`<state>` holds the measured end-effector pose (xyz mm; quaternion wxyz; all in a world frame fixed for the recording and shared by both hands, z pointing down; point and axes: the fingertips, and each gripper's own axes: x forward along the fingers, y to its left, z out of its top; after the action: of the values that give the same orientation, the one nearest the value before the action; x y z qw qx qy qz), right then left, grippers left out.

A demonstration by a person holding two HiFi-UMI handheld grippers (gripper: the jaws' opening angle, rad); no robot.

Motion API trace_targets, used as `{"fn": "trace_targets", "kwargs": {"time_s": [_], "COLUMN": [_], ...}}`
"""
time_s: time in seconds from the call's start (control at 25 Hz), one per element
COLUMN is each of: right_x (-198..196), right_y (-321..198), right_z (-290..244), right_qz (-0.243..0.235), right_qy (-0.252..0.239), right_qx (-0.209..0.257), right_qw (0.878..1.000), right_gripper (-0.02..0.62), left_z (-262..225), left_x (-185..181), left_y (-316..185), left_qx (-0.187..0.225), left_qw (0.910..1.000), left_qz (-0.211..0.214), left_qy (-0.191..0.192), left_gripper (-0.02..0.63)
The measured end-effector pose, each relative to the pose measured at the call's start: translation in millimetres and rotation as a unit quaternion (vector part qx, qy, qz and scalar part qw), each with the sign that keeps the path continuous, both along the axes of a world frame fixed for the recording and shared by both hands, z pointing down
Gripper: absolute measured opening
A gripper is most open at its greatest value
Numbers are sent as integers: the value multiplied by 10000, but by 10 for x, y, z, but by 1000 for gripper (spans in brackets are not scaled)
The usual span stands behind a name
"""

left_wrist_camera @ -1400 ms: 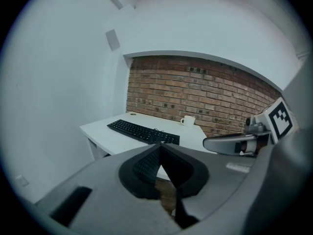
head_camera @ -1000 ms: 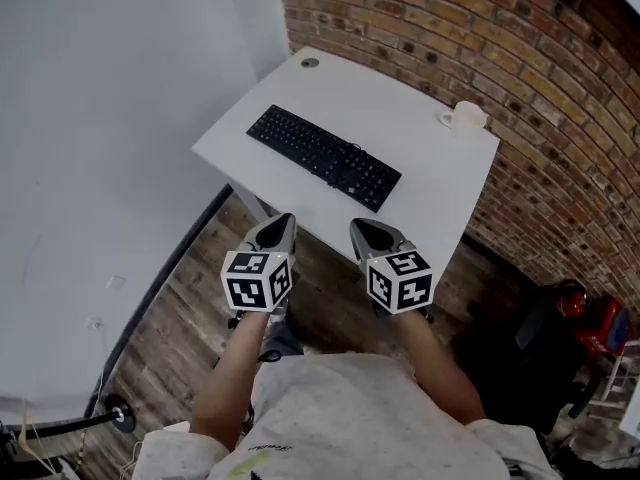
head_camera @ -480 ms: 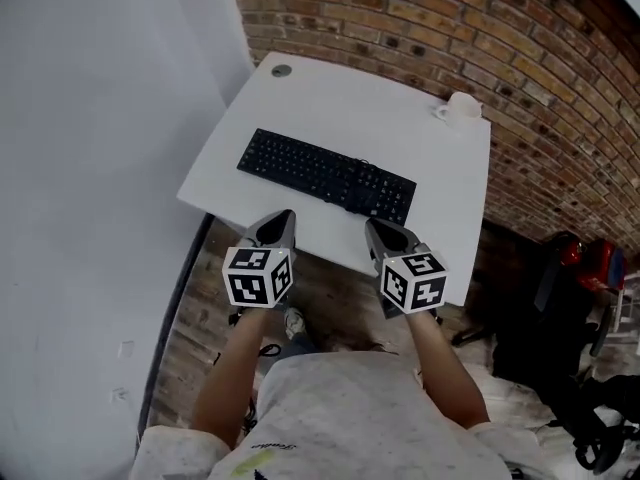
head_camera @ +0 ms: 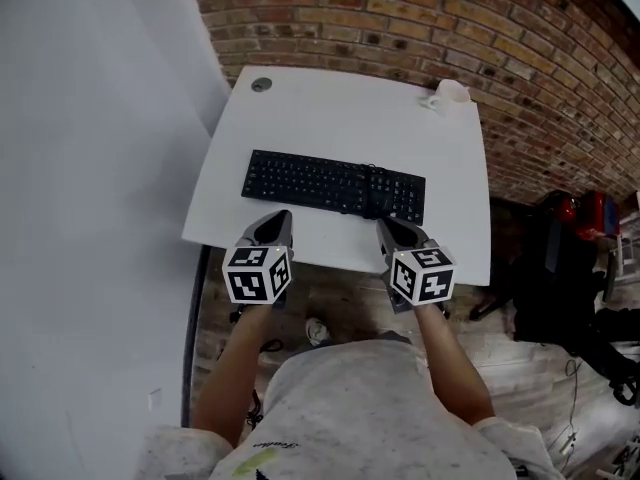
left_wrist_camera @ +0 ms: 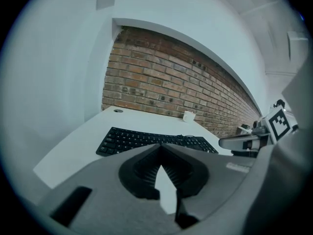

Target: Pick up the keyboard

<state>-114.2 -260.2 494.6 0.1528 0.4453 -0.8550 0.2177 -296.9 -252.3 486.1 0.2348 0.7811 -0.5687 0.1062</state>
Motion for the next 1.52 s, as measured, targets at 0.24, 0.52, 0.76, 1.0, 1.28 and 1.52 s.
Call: {"fn": "trace_targets", "kwargs": {"time_s": [0.24,0.52,0.76,1.0,1.28,1.52], "right_x": [72,257,400,606,795,878], "right_y": [-108,-251,-438,-682,-1005,-1199], "right_z": [25,61,134,316,520,650], "right_qz": [510,989,1255,1507,1692,1752], "right_qy": [56,115,227,374,465,405], "right_qx": [92,164,187,63,-197,-427], "right_qw": [9986,9949,9917,9879,9843,9828], "right_gripper": [32,59,127,207,294,344], "left_z": [46,139,265,470,666,827], "left_x": [-205,-439,-687,-843,-925,-943], "left_y": [-185,-468,-752,-1016,-1292,-1436], "left_qx": [72,42,-62,-249,-505,-765], "left_qw": [9996,9994,9993,9986,9961,9940], "left_qz": [270,313,100,-48,-45,9], "left_qy": [-49,-171,-345,-470,-725,-777], "left_gripper": [-5,79,176,282,370,414]}}
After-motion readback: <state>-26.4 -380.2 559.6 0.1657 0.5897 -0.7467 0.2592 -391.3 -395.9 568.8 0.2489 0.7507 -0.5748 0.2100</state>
